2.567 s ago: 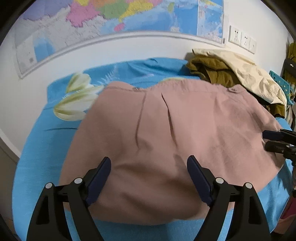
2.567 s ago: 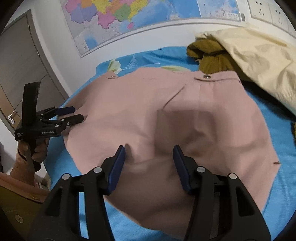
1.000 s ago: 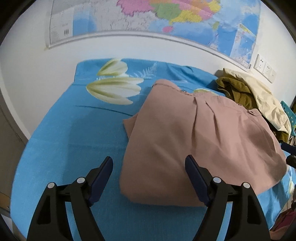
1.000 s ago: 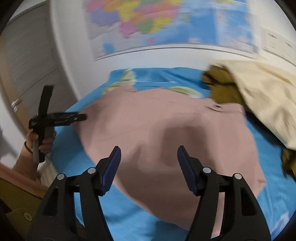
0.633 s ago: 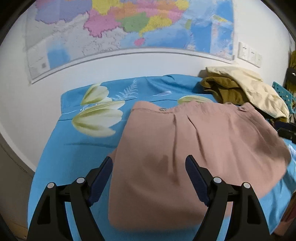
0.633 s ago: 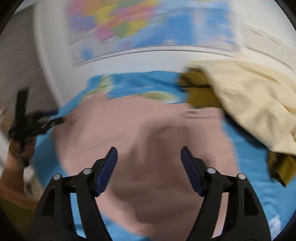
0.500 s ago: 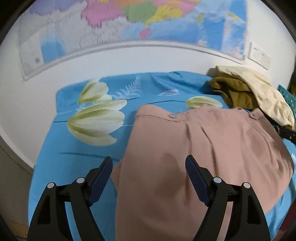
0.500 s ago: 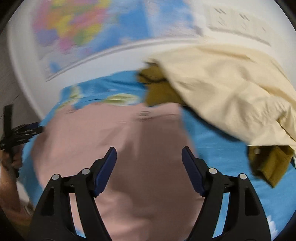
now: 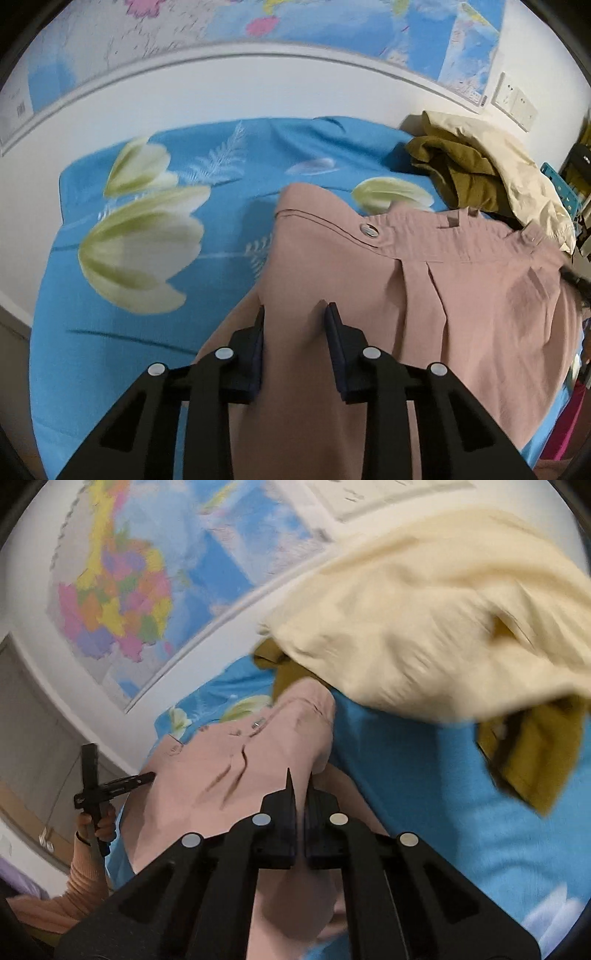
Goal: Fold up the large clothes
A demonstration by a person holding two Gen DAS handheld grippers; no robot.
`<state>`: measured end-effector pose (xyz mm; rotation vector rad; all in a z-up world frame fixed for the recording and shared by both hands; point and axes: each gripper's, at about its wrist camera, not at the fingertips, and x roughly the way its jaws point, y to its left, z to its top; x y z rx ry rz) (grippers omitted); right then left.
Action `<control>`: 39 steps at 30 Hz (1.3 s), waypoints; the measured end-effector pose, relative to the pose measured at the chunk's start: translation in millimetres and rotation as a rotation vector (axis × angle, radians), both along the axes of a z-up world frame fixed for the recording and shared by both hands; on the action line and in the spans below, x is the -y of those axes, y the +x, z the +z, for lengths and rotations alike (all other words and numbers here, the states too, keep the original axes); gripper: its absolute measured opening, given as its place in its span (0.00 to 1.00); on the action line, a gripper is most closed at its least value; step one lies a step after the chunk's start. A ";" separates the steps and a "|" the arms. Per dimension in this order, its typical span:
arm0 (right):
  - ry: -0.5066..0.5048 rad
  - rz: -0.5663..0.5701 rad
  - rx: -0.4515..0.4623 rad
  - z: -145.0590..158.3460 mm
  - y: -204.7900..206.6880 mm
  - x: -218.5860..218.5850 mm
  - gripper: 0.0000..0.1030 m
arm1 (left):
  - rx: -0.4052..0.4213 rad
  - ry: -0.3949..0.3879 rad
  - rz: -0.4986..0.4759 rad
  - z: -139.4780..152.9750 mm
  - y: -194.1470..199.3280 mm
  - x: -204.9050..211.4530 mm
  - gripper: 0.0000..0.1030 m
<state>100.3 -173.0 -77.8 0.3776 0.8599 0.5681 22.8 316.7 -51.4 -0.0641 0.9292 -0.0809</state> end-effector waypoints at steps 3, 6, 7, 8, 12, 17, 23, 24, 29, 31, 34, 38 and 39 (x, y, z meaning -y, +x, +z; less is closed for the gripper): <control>-0.075 0.012 -0.059 -15.6 2.9 -10.5 0.25 | -0.020 0.065 0.025 -6.6 7.2 5.7 0.36; -0.112 -0.034 0.035 5.7 -2.1 -14.5 0.44 | -0.007 0.101 0.040 -5.5 5.4 8.0 0.44; -0.126 -0.046 0.074 14.5 -3.2 -18.2 0.51 | 0.011 0.115 0.046 -1.6 2.7 9.2 0.48; -0.140 -0.039 0.107 22.5 -3.4 -23.6 0.51 | 0.025 0.118 0.044 1.6 0.5 9.7 0.54; -0.209 0.078 0.189 40.0 11.2 -75.3 0.51 | 0.078 0.120 -0.010 17.5 -1.7 28.0 0.55; -0.281 0.216 0.145 18.4 38.4 -126.9 0.48 | 0.000 0.122 -0.067 -1.7 24.6 56.5 0.55; -0.220 0.186 0.042 -7.7 63.1 -106.0 0.23 | -0.031 0.131 0.026 -14.7 41.4 34.9 0.58; -0.209 0.177 0.036 -6.7 61.8 -102.2 0.23 | -0.036 0.115 0.036 -15.0 41.2 29.3 0.59; -0.193 0.159 0.109 17.4 35.4 -92.8 0.47 | -0.002 0.050 0.034 -5.4 23.2 18.4 0.59; -0.167 0.209 0.148 29.6 19.9 -96.4 0.48 | 0.038 0.026 0.020 3.3 7.0 17.9 0.61; -0.176 0.321 0.228 45.8 -10.2 -123.6 0.55 | 0.082 0.010 0.025 13.0 -17.9 13.1 0.65; -0.207 0.533 0.308 51.8 -54.4 -178.1 0.70 | 0.103 -0.005 0.045 16.7 -51.4 6.9 0.65; -0.223 0.568 0.320 50.3 -62.1 -189.9 0.73 | 0.108 -0.012 0.051 16.2 -59.8 4.8 0.65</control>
